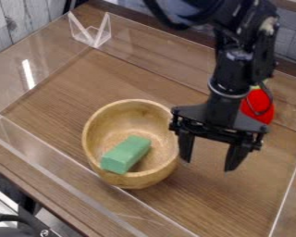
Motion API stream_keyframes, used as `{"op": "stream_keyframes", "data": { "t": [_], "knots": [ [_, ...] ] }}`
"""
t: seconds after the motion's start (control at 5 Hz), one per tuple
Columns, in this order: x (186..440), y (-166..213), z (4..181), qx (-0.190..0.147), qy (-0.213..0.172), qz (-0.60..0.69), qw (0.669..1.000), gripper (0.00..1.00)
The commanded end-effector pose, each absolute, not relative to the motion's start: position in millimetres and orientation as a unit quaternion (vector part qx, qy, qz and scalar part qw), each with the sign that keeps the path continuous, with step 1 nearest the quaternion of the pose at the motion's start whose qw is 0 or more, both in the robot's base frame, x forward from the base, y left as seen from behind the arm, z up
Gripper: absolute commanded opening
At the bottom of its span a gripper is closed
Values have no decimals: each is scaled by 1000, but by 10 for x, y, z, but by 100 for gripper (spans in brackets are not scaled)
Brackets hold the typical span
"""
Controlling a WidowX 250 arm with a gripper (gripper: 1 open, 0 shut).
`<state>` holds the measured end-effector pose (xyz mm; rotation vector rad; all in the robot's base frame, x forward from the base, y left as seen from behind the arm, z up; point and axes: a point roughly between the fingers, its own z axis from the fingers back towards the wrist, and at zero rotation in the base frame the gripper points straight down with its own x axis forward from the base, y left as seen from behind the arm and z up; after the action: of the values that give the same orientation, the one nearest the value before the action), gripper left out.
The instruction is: Remove the green stick from the brown bowl and put it on the table
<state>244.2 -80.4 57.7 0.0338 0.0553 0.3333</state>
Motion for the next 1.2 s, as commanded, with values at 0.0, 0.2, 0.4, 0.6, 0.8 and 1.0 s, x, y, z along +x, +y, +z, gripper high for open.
{"op": "stream_keyframes", "data": {
  "t": [0.0, 0.2, 0.4, 0.6, 0.8, 1.0],
  "knots": [
    [2468, -852, 696, 9, 4, 169, 986, 100],
    [2390, -916, 681, 11, 4, 167, 986, 100],
    [2318, -1001, 659, 12, 4, 163, 987, 100],
    [2277, -911, 688, 11, 4, 182, 983, 100],
    [2236, -841, 712, 11, 6, 198, 980, 100],
    [2206, -801, 627, 12, 6, 170, 985, 100]
  ]
}}
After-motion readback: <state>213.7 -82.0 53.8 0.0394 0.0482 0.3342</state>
